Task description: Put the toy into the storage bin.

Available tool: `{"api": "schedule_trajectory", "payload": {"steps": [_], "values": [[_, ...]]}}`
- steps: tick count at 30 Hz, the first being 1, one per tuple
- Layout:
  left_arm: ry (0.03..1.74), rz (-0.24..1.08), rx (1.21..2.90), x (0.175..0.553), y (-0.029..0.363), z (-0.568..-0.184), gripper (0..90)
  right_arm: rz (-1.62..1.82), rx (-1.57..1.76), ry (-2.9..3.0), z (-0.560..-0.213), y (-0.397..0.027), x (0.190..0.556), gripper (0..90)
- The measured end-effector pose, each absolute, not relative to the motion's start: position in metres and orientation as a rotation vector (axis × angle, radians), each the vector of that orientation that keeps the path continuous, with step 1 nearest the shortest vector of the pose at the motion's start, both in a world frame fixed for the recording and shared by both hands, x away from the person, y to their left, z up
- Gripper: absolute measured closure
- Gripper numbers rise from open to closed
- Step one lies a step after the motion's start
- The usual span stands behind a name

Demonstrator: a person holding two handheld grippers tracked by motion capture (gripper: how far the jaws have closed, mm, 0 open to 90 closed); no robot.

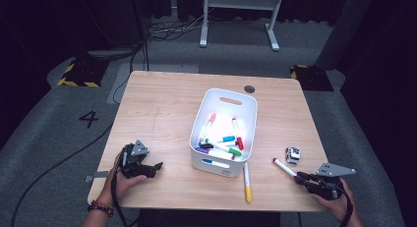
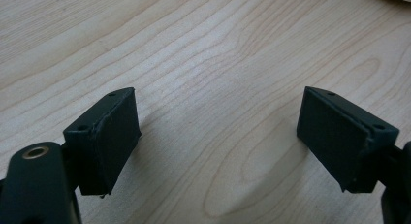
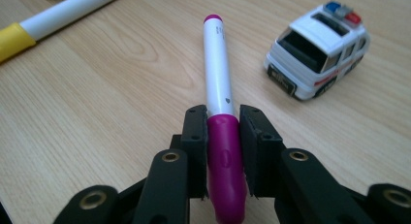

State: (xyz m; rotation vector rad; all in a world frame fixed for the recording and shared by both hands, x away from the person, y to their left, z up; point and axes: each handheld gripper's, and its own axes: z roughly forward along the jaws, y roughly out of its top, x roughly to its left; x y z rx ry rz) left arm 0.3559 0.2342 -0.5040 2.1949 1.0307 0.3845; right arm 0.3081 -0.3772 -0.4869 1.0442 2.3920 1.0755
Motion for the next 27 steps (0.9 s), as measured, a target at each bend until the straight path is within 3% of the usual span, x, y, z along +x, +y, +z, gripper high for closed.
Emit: {"api": "schedule_trajectory", "payload": {"steps": [27], "values": [[1.030,0.386,2.196,0.356,0.234,-0.504,15.6,1.164,0.858,2.319,-0.416,-0.349,0.323,73.8]]}}
